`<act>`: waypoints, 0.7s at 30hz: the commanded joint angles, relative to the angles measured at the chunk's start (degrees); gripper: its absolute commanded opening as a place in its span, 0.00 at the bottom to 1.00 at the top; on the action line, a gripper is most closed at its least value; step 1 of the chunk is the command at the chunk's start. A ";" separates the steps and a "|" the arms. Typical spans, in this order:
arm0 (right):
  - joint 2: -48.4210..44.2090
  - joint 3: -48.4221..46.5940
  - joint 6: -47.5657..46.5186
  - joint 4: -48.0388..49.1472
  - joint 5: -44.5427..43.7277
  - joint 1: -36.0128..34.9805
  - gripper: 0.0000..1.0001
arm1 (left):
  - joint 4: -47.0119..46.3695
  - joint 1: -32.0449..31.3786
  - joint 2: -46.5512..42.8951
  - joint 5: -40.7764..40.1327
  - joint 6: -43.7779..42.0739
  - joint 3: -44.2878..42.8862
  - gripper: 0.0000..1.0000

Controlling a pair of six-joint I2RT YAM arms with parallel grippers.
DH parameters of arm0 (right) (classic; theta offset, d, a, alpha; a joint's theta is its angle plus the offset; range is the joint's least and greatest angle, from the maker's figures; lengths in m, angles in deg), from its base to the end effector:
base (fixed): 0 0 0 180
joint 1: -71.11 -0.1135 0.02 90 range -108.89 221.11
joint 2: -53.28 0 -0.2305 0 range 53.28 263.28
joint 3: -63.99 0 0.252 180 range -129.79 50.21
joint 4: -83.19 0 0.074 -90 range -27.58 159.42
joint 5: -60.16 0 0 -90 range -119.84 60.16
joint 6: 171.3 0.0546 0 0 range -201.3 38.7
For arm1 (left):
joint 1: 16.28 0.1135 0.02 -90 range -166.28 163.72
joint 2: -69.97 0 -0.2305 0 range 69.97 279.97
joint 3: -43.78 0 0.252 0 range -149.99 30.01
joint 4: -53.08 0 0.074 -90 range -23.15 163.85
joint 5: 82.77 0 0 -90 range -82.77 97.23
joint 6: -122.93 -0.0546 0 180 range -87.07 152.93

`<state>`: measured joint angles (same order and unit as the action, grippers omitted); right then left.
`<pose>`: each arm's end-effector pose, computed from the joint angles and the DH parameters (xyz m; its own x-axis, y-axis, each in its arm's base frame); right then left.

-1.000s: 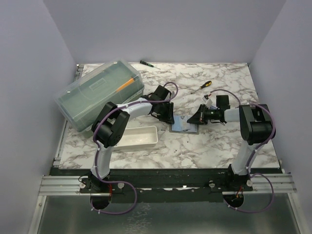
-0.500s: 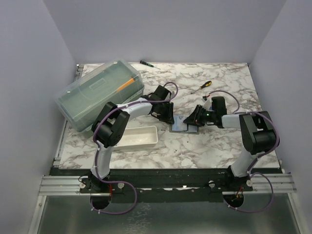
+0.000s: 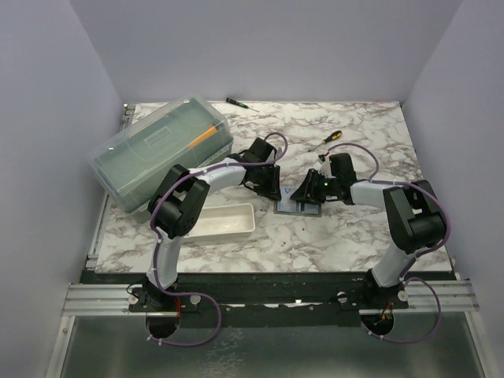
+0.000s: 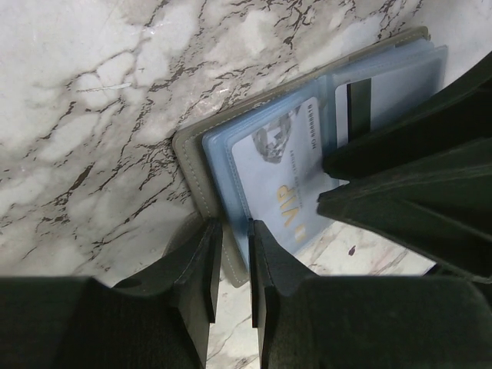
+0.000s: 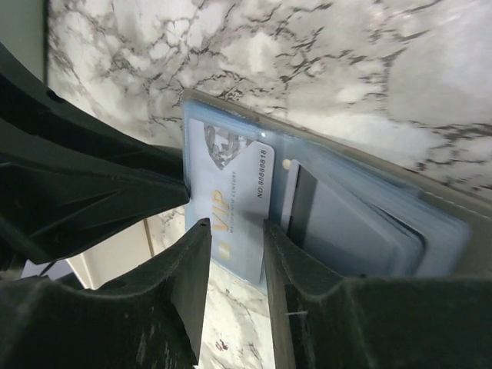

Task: Put the credit cards into the card holder
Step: Insert the credit card into the card holder.

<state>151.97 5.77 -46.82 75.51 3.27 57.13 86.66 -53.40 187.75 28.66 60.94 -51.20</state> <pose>0.3095 0.1078 0.0886 -0.9106 0.2620 -0.3196 -0.0491 0.6993 0.7131 0.3299 -0.2747 0.1158 -0.9258 0.1524 -0.3459 0.3265 0.7835 -0.5286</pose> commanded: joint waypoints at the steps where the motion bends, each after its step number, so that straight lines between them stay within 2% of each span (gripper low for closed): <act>1: 2.73 -1.86 1.82 -2.37 -5.61 -4.33 0.38 | 0.58 -0.47 -0.10 0.10 -0.06 -0.09 0.26; 4: 2.79 -1.87 3.98 1.08 -1.29 -5.27 0.39 | 0.57 -0.66 -0.22 0.10 -0.09 -0.09 0.26; 6: 1.03 -1.48 4.61 1.42 -2.15 -5.27 0.40 | 0.55 -0.67 -0.48 0.03 -0.22 -0.05 0.26; 10: -2.66 -1.19 3.76 -1.71 -4.88 -5.19 0.44 | 0.58 -0.60 -1.24 -0.42 -0.67 0.09 0.26; 15: -5.52 -1.01 1.98 -5.63 -8.28 -5.18 0.45 | 0.58 -0.66 -2.08 -0.51 -0.88 0.09 0.27; 21: -10.22 -2.69 -2.45 -16.79 -17.34 -5.12 0.52 | 0.58 -0.58 -3.77 -1.48 -1.88 0.32 0.36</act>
<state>145.33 4.37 -45.62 68.10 -6.00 52.39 87.28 -53.44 187.29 28.59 60.48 -51.18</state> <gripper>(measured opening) 0.488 0.321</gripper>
